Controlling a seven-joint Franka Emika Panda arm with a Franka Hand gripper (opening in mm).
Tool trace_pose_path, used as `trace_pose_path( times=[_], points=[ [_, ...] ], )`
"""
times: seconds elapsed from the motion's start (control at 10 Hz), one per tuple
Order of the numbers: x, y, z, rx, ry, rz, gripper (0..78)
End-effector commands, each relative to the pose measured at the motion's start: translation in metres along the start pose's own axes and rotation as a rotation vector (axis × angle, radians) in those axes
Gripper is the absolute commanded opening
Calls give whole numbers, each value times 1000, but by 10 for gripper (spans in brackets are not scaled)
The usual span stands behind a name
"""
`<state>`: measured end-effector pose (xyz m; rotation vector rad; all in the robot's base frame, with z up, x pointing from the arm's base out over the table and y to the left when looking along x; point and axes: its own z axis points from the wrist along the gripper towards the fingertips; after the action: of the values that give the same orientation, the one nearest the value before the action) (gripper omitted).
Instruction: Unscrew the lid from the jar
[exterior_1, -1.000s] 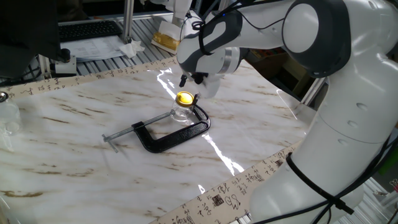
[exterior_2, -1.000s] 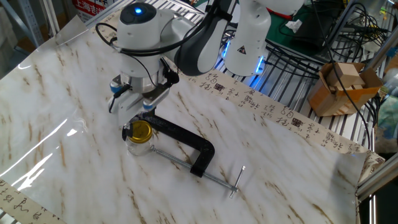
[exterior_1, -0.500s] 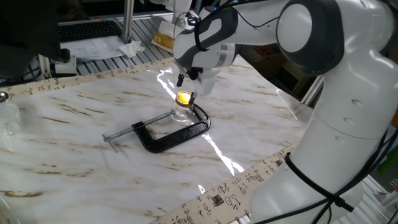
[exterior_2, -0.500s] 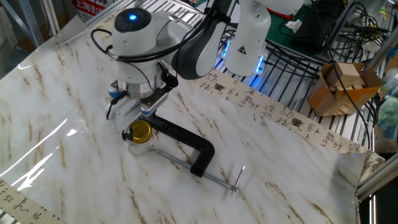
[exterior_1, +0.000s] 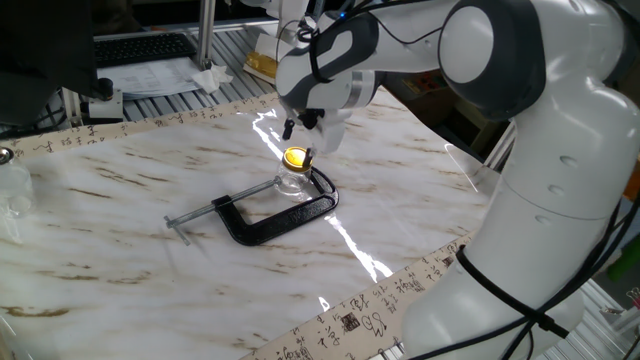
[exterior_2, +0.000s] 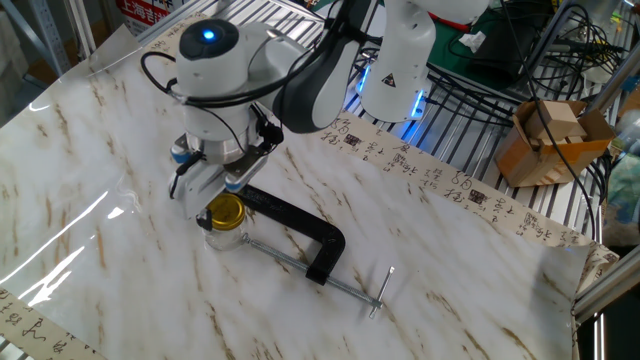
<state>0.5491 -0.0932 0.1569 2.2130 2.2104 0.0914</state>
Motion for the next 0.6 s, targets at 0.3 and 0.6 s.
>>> trace_pose_path(
  times=[0.3,0.6],
  points=[
    [0,0,9,-5,-24,-25,774],
    [0,0,11,-4,-30,-25,774]
  ],
)
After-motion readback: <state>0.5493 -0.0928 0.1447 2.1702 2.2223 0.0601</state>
